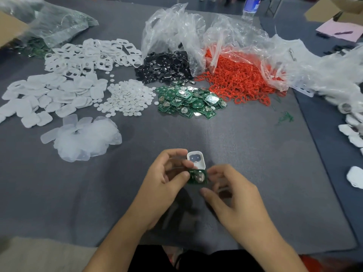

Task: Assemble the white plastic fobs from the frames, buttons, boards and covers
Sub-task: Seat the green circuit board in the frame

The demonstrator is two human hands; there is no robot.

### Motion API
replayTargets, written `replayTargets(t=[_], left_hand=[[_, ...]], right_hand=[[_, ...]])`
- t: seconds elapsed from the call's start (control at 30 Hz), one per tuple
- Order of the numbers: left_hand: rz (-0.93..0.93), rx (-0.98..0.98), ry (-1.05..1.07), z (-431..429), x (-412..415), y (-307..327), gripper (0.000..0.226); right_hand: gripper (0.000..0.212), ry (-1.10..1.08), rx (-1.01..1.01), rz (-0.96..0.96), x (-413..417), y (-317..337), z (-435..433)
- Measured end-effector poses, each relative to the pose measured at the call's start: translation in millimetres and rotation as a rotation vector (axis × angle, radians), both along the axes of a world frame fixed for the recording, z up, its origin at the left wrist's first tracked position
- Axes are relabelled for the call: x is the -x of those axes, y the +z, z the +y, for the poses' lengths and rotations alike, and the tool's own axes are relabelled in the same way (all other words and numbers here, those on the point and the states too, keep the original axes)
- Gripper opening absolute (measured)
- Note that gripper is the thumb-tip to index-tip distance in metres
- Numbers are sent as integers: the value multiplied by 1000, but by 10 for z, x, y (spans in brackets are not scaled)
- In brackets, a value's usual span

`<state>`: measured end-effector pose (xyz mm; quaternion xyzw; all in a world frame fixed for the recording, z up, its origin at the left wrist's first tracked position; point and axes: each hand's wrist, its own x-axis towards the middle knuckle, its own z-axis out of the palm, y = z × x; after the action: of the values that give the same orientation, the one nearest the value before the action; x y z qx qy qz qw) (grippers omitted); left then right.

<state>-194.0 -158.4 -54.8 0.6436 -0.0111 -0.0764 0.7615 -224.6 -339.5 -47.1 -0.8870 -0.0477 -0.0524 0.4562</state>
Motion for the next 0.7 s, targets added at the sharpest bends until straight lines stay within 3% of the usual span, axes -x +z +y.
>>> replayTargets(t=[0.27,0.5,0.7], left_hand=[[53,-93,-285,194,-281,156,48],[116,-8,-119,90,-146,0,41],[211,84,26,13,-112,-91,29]], right_hand=[[57,284,158,-78,-184,220,-109],[59,311,218,-96,-92,117,-50],[47,325,276,-119,-83,59,-80]])
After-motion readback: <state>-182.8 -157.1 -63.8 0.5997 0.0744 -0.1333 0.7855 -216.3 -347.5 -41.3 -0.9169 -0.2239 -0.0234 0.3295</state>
